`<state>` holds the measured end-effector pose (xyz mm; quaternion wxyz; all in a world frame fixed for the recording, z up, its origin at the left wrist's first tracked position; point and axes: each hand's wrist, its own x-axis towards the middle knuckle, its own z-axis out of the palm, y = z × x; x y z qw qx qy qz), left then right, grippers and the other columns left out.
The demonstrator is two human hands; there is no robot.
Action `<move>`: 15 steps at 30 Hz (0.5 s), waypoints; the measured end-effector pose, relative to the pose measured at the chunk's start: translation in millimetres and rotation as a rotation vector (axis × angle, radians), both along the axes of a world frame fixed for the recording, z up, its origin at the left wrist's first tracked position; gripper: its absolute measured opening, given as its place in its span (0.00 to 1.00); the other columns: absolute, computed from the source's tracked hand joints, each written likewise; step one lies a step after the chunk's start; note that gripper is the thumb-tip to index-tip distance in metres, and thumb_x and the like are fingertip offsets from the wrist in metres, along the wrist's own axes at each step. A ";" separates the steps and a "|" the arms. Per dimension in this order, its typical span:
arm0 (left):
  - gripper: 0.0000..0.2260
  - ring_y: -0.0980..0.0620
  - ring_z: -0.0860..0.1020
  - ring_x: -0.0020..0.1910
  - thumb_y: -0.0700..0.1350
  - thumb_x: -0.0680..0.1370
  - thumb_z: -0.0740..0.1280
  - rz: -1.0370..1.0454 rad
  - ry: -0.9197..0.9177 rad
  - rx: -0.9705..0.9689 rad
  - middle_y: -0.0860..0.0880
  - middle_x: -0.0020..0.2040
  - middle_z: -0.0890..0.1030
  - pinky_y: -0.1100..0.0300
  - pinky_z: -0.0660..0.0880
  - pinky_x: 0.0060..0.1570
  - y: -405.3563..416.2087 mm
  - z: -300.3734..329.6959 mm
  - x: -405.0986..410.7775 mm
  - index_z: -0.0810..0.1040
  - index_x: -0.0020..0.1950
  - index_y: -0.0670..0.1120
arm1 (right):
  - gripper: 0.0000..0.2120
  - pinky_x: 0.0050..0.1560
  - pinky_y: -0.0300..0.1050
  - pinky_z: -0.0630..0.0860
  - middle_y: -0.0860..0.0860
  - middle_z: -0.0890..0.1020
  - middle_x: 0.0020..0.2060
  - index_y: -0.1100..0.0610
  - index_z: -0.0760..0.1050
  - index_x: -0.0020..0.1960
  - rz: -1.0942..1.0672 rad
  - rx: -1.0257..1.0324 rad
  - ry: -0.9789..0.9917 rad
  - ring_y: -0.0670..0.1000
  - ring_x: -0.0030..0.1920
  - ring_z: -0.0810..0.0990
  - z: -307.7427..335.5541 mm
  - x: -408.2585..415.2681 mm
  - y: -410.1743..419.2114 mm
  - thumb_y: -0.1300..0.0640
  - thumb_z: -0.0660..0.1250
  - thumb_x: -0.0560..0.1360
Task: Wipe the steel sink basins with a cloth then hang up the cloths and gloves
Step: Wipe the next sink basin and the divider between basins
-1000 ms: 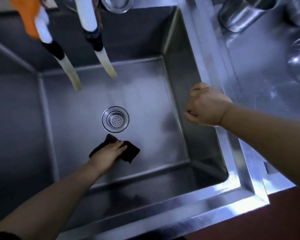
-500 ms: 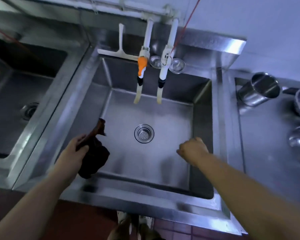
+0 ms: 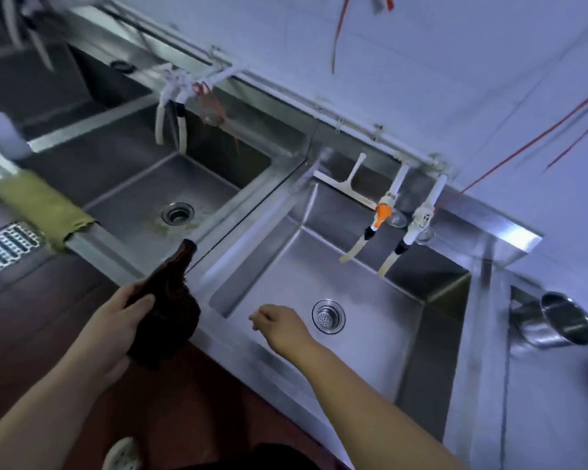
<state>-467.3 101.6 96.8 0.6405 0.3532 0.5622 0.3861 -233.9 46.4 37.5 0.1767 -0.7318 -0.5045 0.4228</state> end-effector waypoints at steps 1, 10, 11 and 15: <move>0.10 0.49 0.81 0.42 0.39 0.81 0.59 0.022 -0.010 0.011 0.46 0.45 0.82 0.55 0.74 0.38 2.9 2.7 -14.1 0.76 0.56 0.50 | 0.16 0.43 0.48 0.73 0.58 0.82 0.44 0.63 0.76 0.43 0.020 0.013 0.004 0.55 0.42 0.78 4.9 -14.7 9.8 0.50 0.59 0.77; 0.13 0.50 0.81 0.38 0.37 0.80 0.58 0.051 -0.110 0.055 0.47 0.43 0.83 0.57 0.79 0.33 56.6 12.8 -159.2 0.78 0.53 0.53 | 0.13 0.51 0.47 0.75 0.53 0.83 0.50 0.54 0.80 0.54 0.116 0.196 0.075 0.52 0.51 0.80 48.8 -215.2 110.7 0.50 0.60 0.78; 0.13 0.51 0.81 0.38 0.37 0.80 0.58 0.045 -0.114 0.069 0.47 0.43 0.83 0.58 0.79 0.33 65.5 13.6 -173.1 0.77 0.55 0.52 | 0.13 0.51 0.47 0.74 0.53 0.83 0.50 0.54 0.80 0.54 0.098 0.217 0.106 0.52 0.51 0.79 53.0 -239.5 120.7 0.51 0.60 0.78; 0.15 0.62 0.81 0.35 0.34 0.80 0.58 -0.006 -0.076 0.154 0.50 0.43 0.81 0.70 0.76 0.31 100.3 17.0 -213.4 0.76 0.56 0.53 | 0.15 0.45 0.43 0.74 0.55 0.82 0.47 0.58 0.78 0.53 -0.080 0.210 0.345 0.48 0.45 0.79 66.8 -314.9 152.8 0.49 0.59 0.80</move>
